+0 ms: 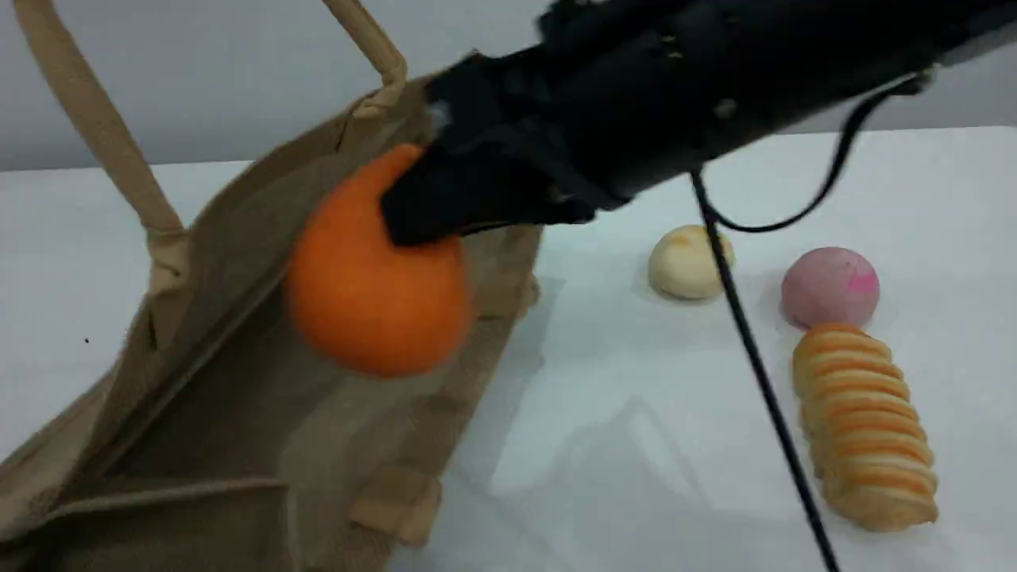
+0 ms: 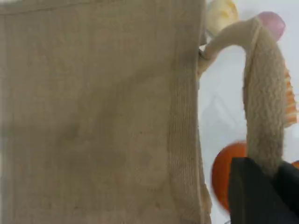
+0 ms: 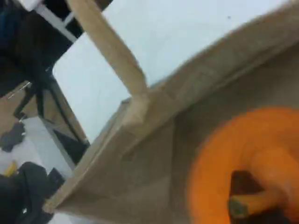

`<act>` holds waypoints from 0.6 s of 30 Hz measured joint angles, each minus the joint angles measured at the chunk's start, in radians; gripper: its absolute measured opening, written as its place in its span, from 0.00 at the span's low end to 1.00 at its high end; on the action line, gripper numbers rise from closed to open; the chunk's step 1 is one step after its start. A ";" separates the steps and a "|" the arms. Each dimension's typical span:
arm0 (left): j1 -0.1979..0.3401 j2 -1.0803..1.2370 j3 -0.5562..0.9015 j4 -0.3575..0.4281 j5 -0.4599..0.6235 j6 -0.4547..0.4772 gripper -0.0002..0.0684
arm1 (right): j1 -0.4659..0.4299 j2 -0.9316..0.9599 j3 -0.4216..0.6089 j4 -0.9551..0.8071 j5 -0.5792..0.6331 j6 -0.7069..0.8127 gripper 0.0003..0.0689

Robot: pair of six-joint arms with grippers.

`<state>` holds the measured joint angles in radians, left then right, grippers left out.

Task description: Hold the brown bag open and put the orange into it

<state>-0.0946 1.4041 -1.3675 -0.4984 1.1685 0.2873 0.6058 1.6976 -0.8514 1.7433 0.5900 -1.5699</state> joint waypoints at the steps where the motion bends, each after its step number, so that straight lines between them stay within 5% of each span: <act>1: 0.000 -0.010 0.000 0.000 0.001 0.000 0.13 | 0.011 0.000 -0.007 0.000 -0.015 0.000 0.04; 18: 0.000 -0.083 0.000 -0.003 0.022 -0.006 0.13 | 0.072 0.040 -0.106 0.004 -0.102 0.000 0.04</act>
<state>-0.0946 1.3215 -1.3679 -0.5019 1.1908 0.2809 0.6780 1.7374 -0.9579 1.7473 0.4877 -1.5699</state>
